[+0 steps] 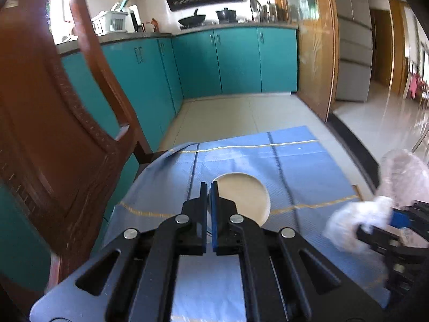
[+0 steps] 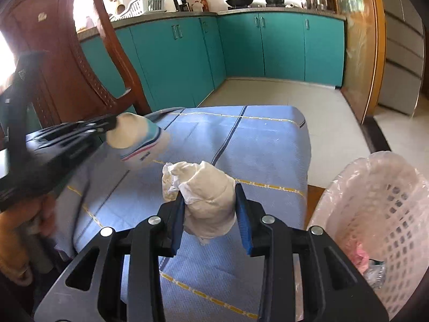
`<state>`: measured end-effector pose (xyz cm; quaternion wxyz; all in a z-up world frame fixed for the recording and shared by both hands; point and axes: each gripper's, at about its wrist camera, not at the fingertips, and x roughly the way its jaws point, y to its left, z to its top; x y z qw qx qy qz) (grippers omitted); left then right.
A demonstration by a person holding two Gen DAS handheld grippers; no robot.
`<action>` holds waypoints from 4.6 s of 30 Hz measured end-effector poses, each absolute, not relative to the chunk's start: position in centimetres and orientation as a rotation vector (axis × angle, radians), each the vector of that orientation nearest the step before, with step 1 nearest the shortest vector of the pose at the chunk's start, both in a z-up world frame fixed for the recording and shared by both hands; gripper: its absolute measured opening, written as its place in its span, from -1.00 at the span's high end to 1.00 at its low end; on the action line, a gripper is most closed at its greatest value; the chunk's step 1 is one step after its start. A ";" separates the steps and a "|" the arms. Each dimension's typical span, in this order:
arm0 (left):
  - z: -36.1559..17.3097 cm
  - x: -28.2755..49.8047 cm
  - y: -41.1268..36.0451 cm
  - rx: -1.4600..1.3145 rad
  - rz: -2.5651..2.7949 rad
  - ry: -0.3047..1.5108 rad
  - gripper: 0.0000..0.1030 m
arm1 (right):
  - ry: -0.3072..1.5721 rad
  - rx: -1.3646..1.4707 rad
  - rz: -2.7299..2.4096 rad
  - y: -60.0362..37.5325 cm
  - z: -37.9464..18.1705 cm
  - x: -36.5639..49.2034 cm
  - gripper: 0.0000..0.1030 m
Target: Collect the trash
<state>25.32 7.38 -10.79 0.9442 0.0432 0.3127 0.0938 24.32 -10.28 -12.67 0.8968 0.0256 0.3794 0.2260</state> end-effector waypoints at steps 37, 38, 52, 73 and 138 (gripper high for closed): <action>-11.2 16.9 3.2 0.061 0.220 0.578 0.93 | 0.651 -0.051 0.352 -11.3 -12.1 19.1 0.32; -11.2 16.8 3.3 0.062 0.222 0.577 0.93 | 0.650 -0.053 0.352 -11.2 -12.1 19.1 0.32; -11.2 16.3 3.6 0.065 0.239 0.575 0.93 | 0.638 -0.064 0.351 -10.8 -11.8 18.9 0.32; -10.0 15.5 3.8 0.062 0.260 0.541 0.93 | 0.582 0.040 0.340 -13.2 -10.7 18.6 0.32; -4.2 7.7 -2.7 0.126 -0.004 0.479 -0.94 | 0.499 0.178 -0.064 -24.8 -5.3 3.7 -0.93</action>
